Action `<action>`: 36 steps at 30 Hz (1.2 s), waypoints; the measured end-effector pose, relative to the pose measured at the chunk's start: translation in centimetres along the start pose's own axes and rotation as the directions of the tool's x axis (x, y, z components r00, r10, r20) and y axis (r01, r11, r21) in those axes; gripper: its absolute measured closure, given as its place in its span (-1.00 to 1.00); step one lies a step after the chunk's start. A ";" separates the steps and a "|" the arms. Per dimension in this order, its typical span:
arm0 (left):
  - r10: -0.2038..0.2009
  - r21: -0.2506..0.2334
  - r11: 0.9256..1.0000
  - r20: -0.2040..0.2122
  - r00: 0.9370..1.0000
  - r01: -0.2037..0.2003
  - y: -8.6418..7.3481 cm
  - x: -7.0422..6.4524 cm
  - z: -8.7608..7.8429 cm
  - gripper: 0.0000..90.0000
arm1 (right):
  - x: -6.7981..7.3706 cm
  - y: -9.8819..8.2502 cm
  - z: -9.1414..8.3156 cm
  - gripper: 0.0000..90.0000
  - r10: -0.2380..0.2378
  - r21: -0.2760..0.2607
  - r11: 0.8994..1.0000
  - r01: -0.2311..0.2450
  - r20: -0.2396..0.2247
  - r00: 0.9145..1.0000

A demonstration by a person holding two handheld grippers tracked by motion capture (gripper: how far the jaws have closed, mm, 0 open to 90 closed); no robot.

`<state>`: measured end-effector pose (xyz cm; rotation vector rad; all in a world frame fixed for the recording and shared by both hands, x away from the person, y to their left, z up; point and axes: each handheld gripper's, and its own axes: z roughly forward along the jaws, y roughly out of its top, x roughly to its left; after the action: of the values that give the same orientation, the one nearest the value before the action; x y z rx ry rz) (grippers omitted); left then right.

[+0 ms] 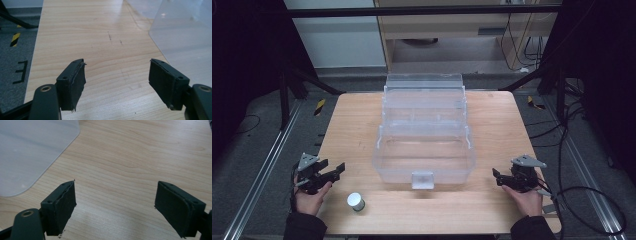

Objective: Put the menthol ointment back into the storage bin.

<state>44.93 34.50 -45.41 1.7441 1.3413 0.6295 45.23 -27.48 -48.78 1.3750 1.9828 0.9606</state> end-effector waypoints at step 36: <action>0.480 0.174 0.809 0.356 0.802 -0.561 7.1 -2.9 -5.3 -0.48 | 0.3 -0.2 -0.3 -0.60 -0.022 -0.006 1.000 0.022 0.011 1.000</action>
<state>43.68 32.80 -36.32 2.3668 0.7456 0.4596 44.85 -27.35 -48.75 1.3497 1.9812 0.9460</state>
